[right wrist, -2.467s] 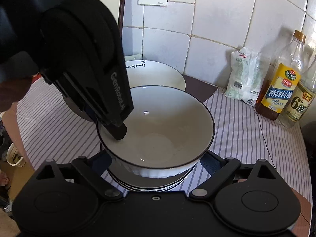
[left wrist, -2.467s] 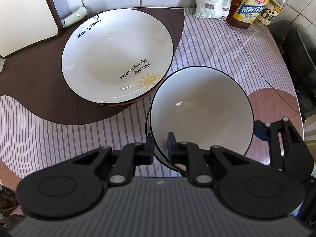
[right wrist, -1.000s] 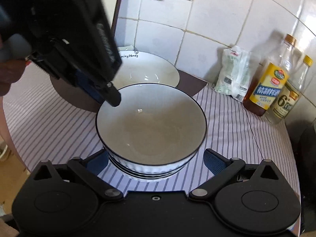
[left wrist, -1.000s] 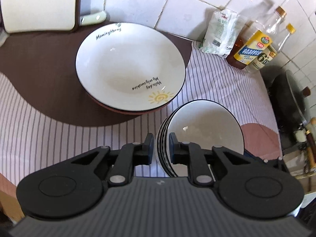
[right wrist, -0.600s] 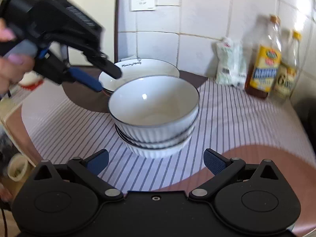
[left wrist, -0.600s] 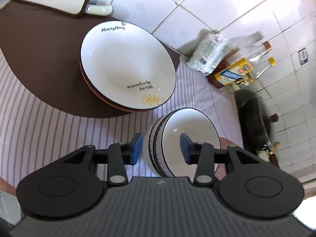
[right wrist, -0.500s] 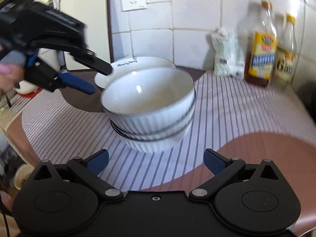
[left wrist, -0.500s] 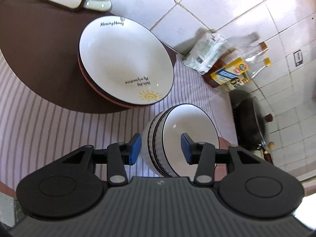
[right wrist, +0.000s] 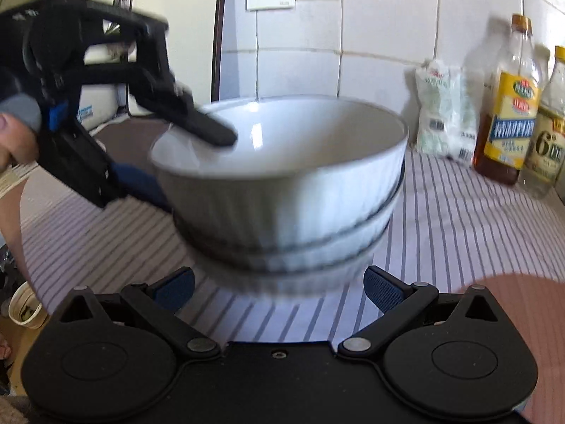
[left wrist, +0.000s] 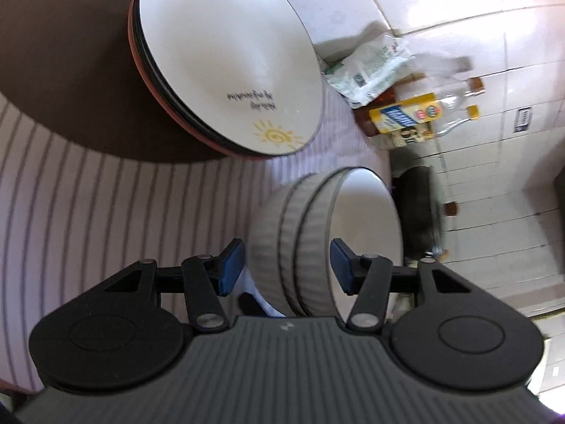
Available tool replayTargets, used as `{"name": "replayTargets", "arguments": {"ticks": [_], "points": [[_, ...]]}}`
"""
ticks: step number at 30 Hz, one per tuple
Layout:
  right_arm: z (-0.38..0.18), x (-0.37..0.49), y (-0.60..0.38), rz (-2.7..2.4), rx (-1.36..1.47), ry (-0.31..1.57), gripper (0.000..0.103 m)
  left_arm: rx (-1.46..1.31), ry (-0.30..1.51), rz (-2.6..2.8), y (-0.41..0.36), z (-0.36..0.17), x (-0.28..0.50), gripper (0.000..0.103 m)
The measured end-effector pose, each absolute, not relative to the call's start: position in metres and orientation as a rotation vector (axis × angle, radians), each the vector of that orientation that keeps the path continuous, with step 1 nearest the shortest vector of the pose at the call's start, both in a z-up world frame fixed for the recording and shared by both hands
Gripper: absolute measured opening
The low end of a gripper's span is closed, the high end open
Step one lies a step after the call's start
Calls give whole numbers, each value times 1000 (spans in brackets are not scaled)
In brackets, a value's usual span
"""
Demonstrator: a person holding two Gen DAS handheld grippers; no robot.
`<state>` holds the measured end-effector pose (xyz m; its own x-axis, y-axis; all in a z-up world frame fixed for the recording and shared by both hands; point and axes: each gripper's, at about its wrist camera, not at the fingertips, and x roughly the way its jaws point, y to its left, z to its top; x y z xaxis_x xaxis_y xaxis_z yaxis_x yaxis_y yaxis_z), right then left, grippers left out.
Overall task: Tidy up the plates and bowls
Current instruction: 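Grasp the rim of the three-bowl stack with the left gripper and lift, then carry the bowl stack with the left gripper over the plate stack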
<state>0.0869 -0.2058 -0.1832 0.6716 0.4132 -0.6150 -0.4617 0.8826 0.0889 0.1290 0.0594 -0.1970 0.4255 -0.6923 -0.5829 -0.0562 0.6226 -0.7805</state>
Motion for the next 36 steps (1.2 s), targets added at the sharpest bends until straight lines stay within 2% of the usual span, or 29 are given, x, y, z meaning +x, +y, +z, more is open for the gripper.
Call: {"name": "replayTargets", "arguments": {"ticks": [2,5,13,26,36], "points": [[-183,96,-207,495,-54,668,103,-808,1080,-457,55,-197,133,48],[-183,105,-205,516,-24,675,103,-764,1079,-429,45,-195,138,39],[-188,109,-207,551,9,681,103,-651,1069,-390,29,-194,137,35],[-184,105,-207,579,-2,667,103,-568,1065,-366,20,-177,125,35],[-135,118,-196,641,-3,592,103,-547,996,-360,48,-115,121,35]]}}
